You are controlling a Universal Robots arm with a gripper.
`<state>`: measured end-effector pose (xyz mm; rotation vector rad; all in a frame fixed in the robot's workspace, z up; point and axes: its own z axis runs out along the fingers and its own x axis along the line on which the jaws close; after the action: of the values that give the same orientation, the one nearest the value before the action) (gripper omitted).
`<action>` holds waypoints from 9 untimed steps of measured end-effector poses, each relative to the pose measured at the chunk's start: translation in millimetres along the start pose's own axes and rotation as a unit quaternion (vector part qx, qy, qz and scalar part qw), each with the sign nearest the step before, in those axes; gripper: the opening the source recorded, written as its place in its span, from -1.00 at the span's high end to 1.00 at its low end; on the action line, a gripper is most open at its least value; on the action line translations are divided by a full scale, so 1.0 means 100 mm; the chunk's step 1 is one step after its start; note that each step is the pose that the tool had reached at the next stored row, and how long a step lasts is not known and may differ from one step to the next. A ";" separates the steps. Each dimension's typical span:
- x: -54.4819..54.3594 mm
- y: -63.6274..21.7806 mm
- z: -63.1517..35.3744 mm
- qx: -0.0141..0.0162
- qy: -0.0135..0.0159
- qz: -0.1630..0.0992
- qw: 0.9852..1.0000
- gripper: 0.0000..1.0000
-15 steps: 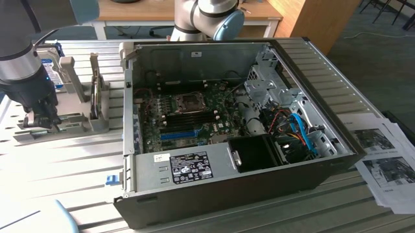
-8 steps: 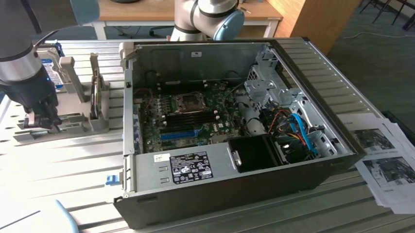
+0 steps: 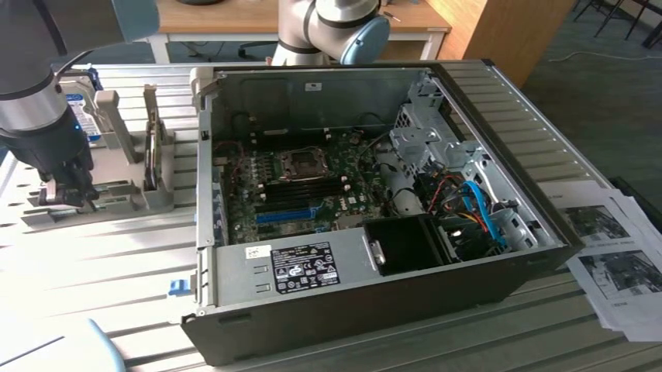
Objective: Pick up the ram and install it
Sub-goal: 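Pick up the ram and move it above insertion slot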
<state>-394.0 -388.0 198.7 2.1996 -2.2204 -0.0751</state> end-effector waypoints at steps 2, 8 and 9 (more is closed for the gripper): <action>0.00 0.000 0.000 0.000 0.000 0.000 1.000 0.40; 0.00 0.000 0.000 0.000 0.000 0.000 1.000 0.40; 0.00 0.000 0.000 0.000 0.000 0.000 1.000 0.40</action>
<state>-394.0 -388.1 198.7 2.1997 -2.2204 -0.0751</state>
